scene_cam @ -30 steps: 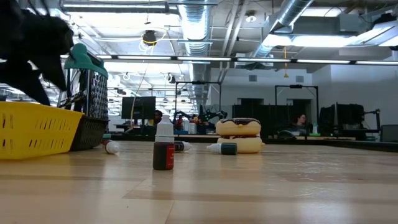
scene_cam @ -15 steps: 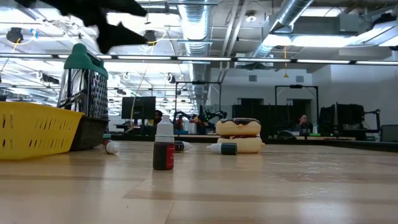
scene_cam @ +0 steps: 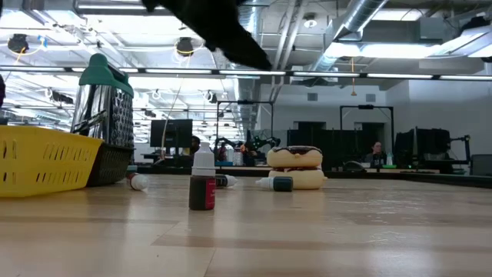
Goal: Pick & Place Food Item
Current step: Put the black donut into the black bin
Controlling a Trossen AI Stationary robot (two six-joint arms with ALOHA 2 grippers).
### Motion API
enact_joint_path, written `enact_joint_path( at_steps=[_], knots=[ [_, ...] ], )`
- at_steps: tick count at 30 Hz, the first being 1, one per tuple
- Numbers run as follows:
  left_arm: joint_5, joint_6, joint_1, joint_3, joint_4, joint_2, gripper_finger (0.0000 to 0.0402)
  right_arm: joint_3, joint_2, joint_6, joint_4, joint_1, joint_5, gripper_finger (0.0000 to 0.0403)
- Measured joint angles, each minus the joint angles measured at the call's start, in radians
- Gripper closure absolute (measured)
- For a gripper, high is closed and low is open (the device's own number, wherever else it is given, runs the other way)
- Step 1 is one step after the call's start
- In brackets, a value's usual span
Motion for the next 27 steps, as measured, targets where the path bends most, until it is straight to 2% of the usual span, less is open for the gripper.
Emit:
enact_joint_path(
  at_steps=[5,12,19,27],
  knots=[
    [0.089,0.037,0.000,0.101,-0.044,0.145,0.0112,0.000,-0.003,0.000,-0.009,0.000,0.000,0.0216],
    [0.063,0.100,0.021,0.110,-0.041,0.262,0.0113,0.000,-0.003,0.000,-0.030,-0.001,0.000,0.0216],
    [0.037,0.135,0.058,0.110,0.027,0.298,0.0125,0.000,-0.007,0.000,-0.034,-0.001,0.000,0.0216],
    [0.064,0.164,0.057,0.110,0.029,0.304,0.0129,0.000,-0.020,0.000,-0.038,-0.001,0.000,0.0216]
  ],
)
